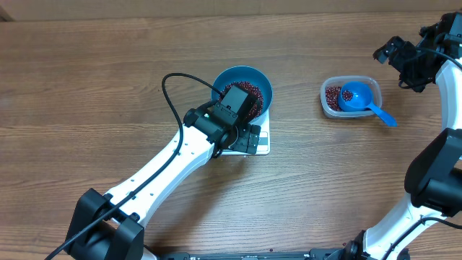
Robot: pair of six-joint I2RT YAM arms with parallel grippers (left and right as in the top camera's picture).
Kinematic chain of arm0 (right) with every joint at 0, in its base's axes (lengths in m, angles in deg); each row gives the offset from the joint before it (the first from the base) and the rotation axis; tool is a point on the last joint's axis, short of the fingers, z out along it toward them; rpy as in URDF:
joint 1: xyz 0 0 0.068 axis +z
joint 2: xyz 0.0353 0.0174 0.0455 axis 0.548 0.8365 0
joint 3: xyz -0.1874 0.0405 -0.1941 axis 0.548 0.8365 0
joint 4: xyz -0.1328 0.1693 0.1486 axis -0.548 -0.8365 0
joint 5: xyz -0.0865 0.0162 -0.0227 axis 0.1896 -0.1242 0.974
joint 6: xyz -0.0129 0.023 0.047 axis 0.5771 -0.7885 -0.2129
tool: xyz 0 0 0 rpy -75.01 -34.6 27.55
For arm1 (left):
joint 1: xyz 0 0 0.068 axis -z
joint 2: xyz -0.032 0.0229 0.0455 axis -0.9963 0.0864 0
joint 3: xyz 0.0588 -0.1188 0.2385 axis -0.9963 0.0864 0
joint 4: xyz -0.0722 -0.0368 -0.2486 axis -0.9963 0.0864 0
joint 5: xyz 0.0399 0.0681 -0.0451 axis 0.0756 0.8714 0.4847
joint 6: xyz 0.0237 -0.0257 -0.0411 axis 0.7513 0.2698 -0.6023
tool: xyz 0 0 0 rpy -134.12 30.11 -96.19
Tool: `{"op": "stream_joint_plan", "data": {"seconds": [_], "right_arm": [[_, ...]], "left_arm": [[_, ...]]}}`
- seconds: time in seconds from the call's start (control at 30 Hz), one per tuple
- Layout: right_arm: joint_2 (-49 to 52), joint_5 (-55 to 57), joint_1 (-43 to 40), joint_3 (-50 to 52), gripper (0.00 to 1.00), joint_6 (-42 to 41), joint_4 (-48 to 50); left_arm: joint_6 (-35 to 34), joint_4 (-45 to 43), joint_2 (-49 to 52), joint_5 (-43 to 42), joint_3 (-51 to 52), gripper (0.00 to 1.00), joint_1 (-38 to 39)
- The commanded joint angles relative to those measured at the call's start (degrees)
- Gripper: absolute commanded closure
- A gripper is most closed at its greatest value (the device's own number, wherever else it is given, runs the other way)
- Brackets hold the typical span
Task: Scoop item into bowl and weigh 150g on scale
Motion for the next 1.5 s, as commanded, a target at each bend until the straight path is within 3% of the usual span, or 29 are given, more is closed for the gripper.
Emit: {"op": "stream_joint_plan", "data": {"seconds": [0.0,1.0,1.47], "right_arm": [[0.83,-0.46,0.26,0.42,0.0,-0.22,0.37],[-3.32,-0.46,1.27,0.39,0.0,-0.22,0.35],[-14.64,-0.46,14.82,0.39,0.0,-0.22,0.33]], "left_arm": [[0.52,-0.15,0.55,-0.09,-0.09,0.0,0.15],[0.52,-0.15,0.55,-0.09,-0.09,0.0,0.15],[0.52,-0.15,0.55,-0.09,-0.09,0.0,0.15]]}}
